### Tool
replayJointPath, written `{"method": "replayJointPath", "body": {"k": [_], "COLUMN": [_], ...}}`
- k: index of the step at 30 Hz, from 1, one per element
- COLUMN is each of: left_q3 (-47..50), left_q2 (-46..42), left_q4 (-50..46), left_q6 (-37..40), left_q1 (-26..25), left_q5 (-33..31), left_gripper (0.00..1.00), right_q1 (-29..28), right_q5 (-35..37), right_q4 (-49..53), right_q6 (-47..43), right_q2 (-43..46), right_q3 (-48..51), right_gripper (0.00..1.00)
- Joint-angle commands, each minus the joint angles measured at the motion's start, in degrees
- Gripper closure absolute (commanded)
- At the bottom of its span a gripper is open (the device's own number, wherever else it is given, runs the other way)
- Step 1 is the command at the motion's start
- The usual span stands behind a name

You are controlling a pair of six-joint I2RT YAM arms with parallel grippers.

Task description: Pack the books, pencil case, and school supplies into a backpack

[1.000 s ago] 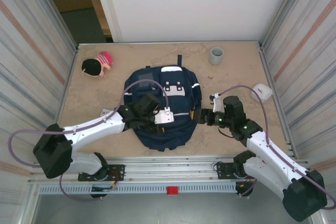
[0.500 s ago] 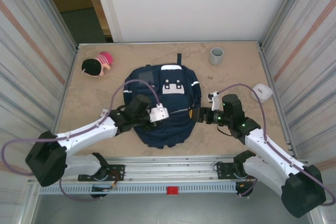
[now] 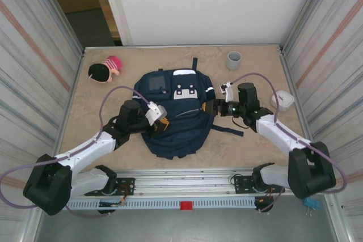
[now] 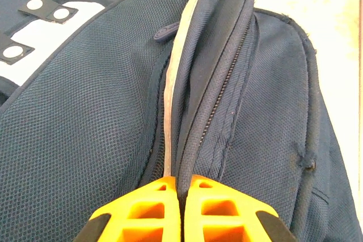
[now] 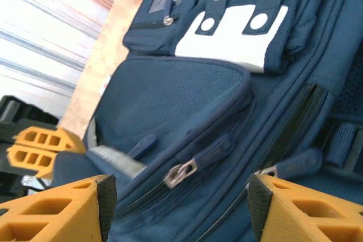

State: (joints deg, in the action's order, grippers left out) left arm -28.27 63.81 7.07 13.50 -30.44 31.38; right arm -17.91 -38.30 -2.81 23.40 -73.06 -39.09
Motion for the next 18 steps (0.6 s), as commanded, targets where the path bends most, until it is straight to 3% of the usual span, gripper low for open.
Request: {"method": "replayJointPath", "body": {"k": [1, 11, 15, 18], "left_q3": [0.80, 1.95, 1.75, 1.55], "left_q2": [-0.88, -1.73, -1.04, -0.61], "left_q4": [7.59, 8.31, 8.64, 8.73], "left_q6": [-3.24, -3.54, -3.33, -3.46], "left_q1": [0.63, 1.50, 1.78, 2.36], "left_q5": [6.44, 5.64, 5.09, 5.16], "left_gripper": [1.00, 1.00, 1.00, 1.00], "right_q1": [0.25, 0.25, -0.05, -1.60], "right_q5": [-1.70, -21.59, -25.90, -24.32], "right_q4": [-2.64, -3.51, 1.47, 7.39], "right_q6": [-6.66, -12.89, -16.01, -19.35], "right_q2": [-4.34, -16.36, -15.84, -14.17], "right_q3": [-3.19, -9.70, -9.21, -9.34], "right_gripper": [0.36, 0.36, 0.37, 0.40]}}
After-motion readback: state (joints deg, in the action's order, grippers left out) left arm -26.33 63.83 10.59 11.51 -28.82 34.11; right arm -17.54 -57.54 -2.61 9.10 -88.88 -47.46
